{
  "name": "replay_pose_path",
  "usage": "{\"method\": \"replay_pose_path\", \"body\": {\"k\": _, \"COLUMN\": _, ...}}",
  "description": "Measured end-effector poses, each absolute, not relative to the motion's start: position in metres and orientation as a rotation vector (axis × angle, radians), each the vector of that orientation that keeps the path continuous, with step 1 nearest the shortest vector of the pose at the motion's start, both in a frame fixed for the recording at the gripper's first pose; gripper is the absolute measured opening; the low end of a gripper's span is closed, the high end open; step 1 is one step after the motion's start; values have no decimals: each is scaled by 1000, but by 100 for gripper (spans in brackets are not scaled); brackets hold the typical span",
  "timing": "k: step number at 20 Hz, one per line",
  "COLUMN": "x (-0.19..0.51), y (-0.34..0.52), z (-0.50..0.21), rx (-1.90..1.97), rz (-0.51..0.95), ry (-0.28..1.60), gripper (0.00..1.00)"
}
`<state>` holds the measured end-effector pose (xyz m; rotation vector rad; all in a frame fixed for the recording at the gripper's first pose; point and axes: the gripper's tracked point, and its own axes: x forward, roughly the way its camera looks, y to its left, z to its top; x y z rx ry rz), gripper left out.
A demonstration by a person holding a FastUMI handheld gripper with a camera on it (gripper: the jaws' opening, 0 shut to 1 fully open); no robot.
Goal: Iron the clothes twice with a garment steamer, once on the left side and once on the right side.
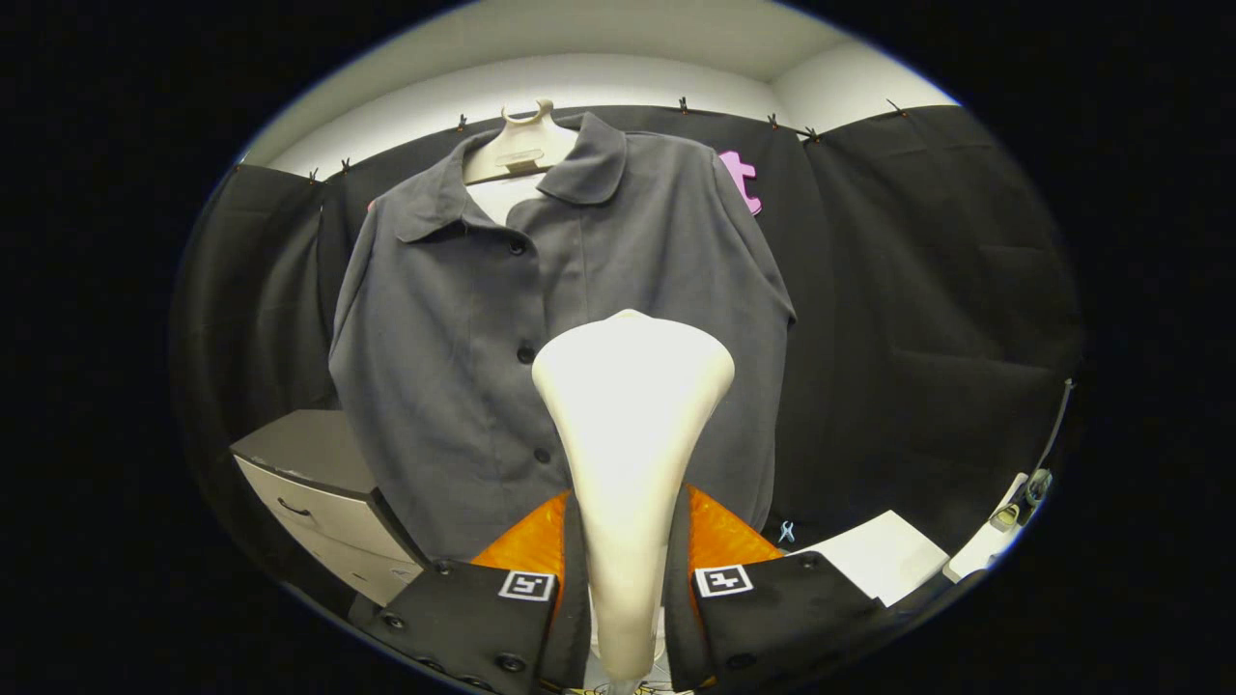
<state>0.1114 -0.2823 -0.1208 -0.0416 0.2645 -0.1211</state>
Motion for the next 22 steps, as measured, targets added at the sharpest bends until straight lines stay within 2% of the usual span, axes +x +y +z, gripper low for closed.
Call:
{"method": "replay_pose_path", "body": {"k": 13, "x": 56, "y": -181, "z": -15, "rx": -86, "rz": -109, "ry": 78, "gripper": 39}}
{"method": "replay_pose_path", "body": {"k": 22, "x": 28, "y": -143, "z": 18, "rx": -106, "rz": -153, "ry": 2, "gripper": 39}}
